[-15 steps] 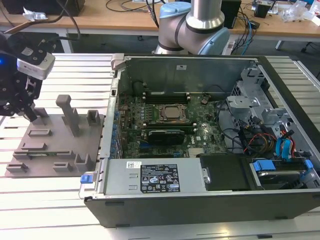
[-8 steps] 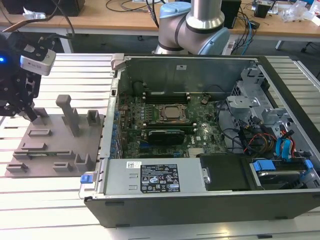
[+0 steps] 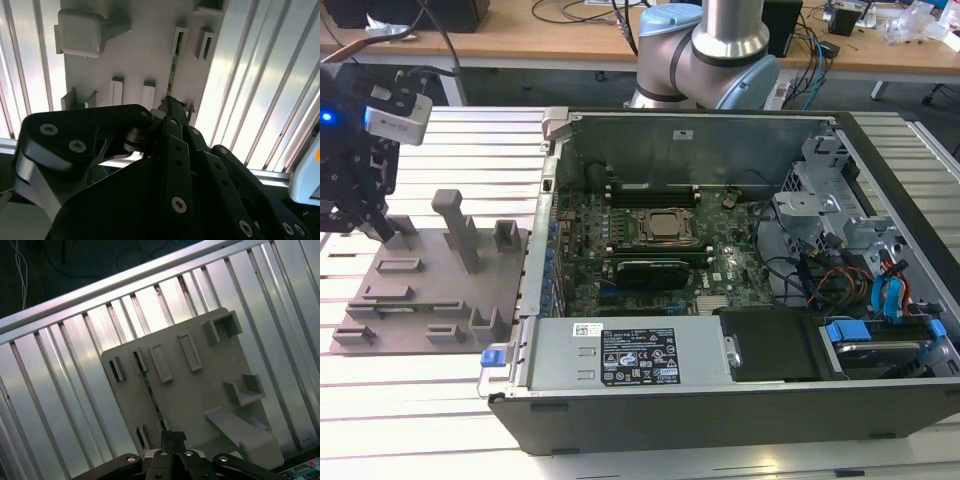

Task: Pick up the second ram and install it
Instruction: 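Pick up the second ram and move it above second insertion slot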

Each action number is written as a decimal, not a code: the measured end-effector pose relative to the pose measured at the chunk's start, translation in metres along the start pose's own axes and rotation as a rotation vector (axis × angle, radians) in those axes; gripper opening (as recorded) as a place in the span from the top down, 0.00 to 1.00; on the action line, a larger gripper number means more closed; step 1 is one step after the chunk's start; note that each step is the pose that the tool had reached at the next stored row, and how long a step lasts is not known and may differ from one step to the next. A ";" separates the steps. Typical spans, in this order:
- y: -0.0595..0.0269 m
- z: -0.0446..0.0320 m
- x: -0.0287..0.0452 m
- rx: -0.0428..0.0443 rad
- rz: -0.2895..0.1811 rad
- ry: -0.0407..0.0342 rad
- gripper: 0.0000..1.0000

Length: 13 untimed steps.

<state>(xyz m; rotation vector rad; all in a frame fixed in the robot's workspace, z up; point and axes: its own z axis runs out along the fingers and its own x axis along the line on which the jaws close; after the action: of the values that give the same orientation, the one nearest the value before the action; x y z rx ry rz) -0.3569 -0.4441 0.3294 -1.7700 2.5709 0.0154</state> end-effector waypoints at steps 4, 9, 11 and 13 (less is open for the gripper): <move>0.0000 0.0000 0.0000 -0.0014 -0.061 -0.0002 0.90; 0.0000 0.0000 0.0000 -0.0031 -0.142 -0.0005 0.90; 0.0000 0.0000 0.0000 -0.0039 -0.175 -0.0006 0.90; 0.0000 0.0000 0.0000 -0.0043 -0.195 -0.0007 0.90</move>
<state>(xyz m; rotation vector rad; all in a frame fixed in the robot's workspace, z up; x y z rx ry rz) -0.3569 -0.4441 0.3294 -2.0126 2.3872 0.0185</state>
